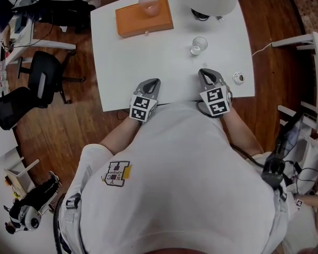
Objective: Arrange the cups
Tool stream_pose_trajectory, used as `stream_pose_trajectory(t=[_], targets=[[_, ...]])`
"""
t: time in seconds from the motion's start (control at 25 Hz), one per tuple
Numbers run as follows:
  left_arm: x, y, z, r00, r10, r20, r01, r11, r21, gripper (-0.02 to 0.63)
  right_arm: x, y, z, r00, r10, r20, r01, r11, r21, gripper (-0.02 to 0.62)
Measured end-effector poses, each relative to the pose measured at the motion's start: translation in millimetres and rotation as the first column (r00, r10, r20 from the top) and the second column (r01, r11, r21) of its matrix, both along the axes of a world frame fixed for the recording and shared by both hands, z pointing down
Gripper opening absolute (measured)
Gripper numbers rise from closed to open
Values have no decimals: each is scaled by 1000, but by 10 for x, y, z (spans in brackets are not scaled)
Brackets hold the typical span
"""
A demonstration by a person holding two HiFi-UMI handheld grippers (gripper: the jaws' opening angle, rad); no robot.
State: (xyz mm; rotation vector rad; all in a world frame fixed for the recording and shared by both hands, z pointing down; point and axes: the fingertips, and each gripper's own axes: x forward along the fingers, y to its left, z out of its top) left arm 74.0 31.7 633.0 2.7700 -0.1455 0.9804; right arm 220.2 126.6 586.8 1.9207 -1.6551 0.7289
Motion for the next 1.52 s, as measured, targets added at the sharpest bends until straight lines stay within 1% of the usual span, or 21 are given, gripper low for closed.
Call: stream_pose_trajectory(t=[0.08, 0.12, 0.16, 0.24, 0.32, 0.4, 0.48, 0.56, 0.64, 0.76, 0.84, 0.88, 0.92, 1.0, 1.08, 1.12, 1.32, 1.44, 1.52], targets=[[-21, 5, -5, 1000, -7, 0, 7, 1000, 2, -2, 82, -6, -9, 997, -34, -62, 33, 999, -14, 2], [-36, 1, -9, 1000, -12, 0, 12, 1000, 4, -2, 123, -20, -4, 994, -57, -89, 55, 998, -24, 17], [-53, -4, -12, 1000, -18, 1, 18, 1000, 7, -2, 161, -41, 12, 991, -83, -108, 79, 996, -36, 89], [-89, -4, -19, 999, -36, 5, 36, 999, 10, -2, 245, -92, 67, 985, -123, -124, 117, 992, -56, 178], [-128, 9, -29, 998, -55, 10, 54, 998, 11, -2, 351, -154, 141, 983, -136, -127, 129, 990, -60, 269], [-182, 3, -33, 997, -75, 18, 75, 997, 13, -2, 455, -260, 241, 984, -132, -118, 127, 991, -51, 335], [-252, -14, -27, 994, -104, 29, 104, 994, 15, -2, 519, -399, 374, 987, -135, -88, 131, 990, -51, 397], [-338, -31, -25, 990, -137, 43, 136, 991, 18, -2, 540, -537, 519, 988, -145, -55, 141, 988, -70, 441], [-426, -49, -37, 985, -166, 53, 165, 986, 24, -2, 547, -664, 649, 988, -152, -40, 148, 984, -95, 463], [-519, -26, -44, 977, -203, 61, 202, 979, 26, -2, 559, -775, 766, 985, -170, -28, 166, 981, -100, 474], [-560, 1, -31, 973, -223, 63, 222, 975, 24, -2, 592, -774, 806, 987, -160, 5, 160, 984, -73, 496], [-576, 21, -20, 971, -231, 67, 230, 973, 22, -2, 615, -764, 803, 989, -144, 27, 145, 988, -54, 495], [-587, 48, -9, 969, -237, 72, 236, 972, 17, -2, 638, -756, 788, 991, -129, 46, 130, 991, -33, 454], [-581, 114, 15, 967, -244, 80, 244, 970, 8, -2, 694, -736, 760, 993, -111, 51, 111, 994, -9, 409], [-543, 157, 10, 966, -244, 83, 244, 970, 6, -2, 760, -722, 751, 995, -97, 23, 97, 995, -5, 334], [-526, 170, -8, 966, -242, 86, 243, 970, 6, -2, 780, -722, 748, 996, -90, 8, 90, 996, -5, 314], [-495, 224, -19, 967, -239, 92, 240, 971, -3, -2, 736, -754, 747, 994, -98, -48, 98, 995, -9, 294], [-480, 254, 15, 968, -234, 93, 236, 972, -11, -2, 690, -772, 734, 991, -124, -58, 124, 992, -6, 267], [-471, 270, 33, 968, -232, 93, 234, 972, -15, -2, 676, -778, 742, 990, -130, -54, 130, 991, -12, 259]])
